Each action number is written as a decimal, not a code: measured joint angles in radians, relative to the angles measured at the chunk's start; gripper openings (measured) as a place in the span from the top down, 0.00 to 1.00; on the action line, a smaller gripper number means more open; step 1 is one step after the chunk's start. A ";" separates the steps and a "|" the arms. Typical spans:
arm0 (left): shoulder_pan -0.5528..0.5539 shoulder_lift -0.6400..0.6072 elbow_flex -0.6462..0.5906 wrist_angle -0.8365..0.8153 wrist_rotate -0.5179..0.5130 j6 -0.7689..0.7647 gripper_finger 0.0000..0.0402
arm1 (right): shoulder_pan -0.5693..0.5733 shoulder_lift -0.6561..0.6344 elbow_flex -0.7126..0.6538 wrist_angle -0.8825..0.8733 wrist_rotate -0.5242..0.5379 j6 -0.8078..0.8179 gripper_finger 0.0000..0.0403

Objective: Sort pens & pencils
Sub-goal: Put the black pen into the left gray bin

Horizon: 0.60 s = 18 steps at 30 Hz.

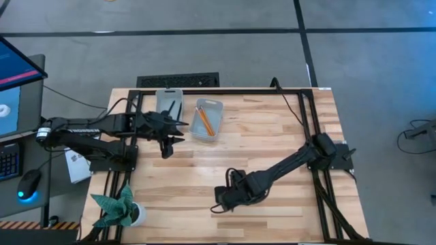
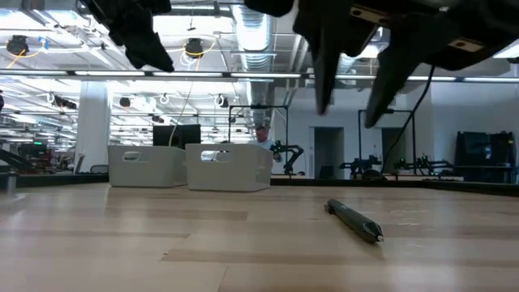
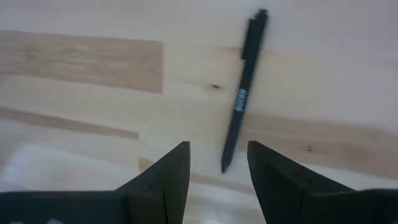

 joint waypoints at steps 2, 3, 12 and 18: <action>0.000 0.000 -0.008 0.001 0.000 -0.001 0.77 | 0.007 0.000 -0.001 -0.019 0.000 0.029 0.55; 0.000 0.000 -0.013 0.006 0.000 -0.005 0.77 | 0.010 0.000 -0.001 -0.020 0.000 0.034 0.55; -0.002 0.000 -0.015 0.007 0.002 -0.018 0.77 | 0.013 0.043 -0.005 -0.031 -0.007 0.049 0.55; -0.020 0.000 -0.015 0.008 0.005 -0.018 0.77 | 0.013 0.117 -0.004 0.047 -0.028 0.057 0.55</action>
